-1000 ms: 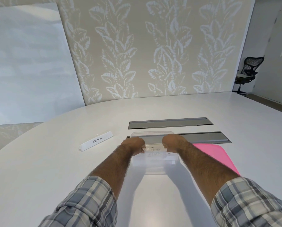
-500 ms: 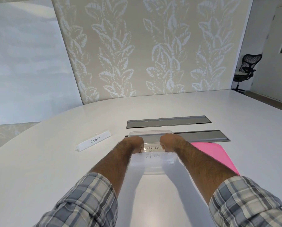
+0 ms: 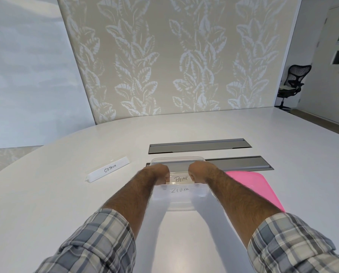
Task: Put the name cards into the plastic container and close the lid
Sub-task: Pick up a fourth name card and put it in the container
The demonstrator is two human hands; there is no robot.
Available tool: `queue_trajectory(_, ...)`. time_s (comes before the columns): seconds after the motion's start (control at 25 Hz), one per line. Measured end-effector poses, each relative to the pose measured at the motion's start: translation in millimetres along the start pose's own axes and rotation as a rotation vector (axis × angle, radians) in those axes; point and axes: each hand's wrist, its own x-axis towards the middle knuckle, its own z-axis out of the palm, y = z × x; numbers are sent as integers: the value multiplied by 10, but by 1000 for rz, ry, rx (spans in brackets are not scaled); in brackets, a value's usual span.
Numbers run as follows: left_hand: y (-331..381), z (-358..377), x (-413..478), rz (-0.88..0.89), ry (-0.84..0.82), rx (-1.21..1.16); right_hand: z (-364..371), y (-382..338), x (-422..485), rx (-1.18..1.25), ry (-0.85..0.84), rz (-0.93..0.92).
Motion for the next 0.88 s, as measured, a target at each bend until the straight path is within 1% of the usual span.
queue_trajectory(0.16, 26, -22, -32, 2, -17, -29, -15, -12, 12, -5, -19, -13)
queue_trajectory(0.44, -5, -17, -184, -4, 48, -200, -72, -57, 33, 27, -38, -3)
queue_trajectory(0.48, -12, -27, -223, -16, 75, -241, -97, -73, 31, 48, -33, 6)
queue_trajectory(0.56, -41, -67, -334, -50, 197, -297, -154, -107, 19, 72, 14, 13)
queue_trajectory(0.64, -102, -123, -488, -76, 368, -263, -207, -165, 8, 97, 104, 13)
queue_trajectory(0.72, -203, -163, -645, -106, 489, -209, -284, -250, 4, 144, 189, 10)
queue_trajectory(0.8, -371, -171, -787, -126, 540, -178, -383, -380, 6, 187, 236, -17)
queue_trajectory(0.88, -586, -142, -907, -140, 529, -155, -484, -540, 3, 197, 269, -56)
